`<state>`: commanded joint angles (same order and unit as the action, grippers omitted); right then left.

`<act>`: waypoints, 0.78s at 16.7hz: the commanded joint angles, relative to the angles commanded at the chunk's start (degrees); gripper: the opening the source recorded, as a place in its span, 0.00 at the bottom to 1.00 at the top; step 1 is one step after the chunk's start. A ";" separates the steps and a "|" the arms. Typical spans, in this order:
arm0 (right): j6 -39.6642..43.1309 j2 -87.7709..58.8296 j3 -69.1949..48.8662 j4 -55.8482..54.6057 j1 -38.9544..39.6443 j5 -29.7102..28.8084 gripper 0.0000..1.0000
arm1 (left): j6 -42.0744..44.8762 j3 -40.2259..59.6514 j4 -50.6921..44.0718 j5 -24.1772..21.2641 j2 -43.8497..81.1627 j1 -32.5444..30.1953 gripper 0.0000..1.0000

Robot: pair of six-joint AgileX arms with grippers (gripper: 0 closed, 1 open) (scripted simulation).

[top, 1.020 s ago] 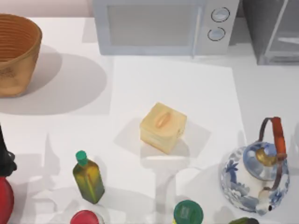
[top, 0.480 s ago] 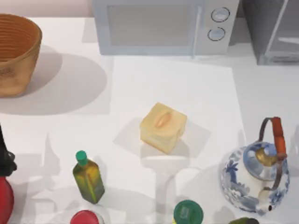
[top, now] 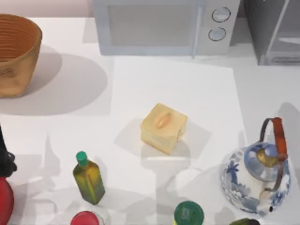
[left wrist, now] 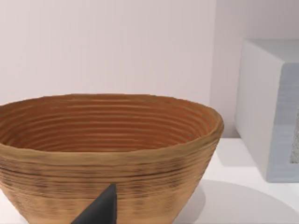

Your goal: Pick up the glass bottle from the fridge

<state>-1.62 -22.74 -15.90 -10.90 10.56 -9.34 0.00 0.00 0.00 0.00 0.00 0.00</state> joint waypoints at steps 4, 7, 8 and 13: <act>-1.22 -22.24 -11.22 -6.51 8.80 -8.20 0.00 | 0.00 0.00 0.00 0.00 0.00 0.00 1.00; -2.03 -41.59 -20.18 -11.20 15.76 -15.04 0.00 | 0.00 0.00 0.00 0.00 0.00 0.00 1.00; -2.22 -48.23 -23.29 -12.80 18.08 -17.37 0.00 | 0.00 0.00 0.00 0.00 0.00 0.00 1.00; -2.05 -79.84 -40.08 -21.89 28.86 -28.87 0.00 | 0.00 0.00 0.00 0.00 0.00 0.00 1.00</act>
<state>-3.67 -102.59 -55.98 -32.79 39.42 -38.20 0.00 0.00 0.00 0.00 0.00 0.00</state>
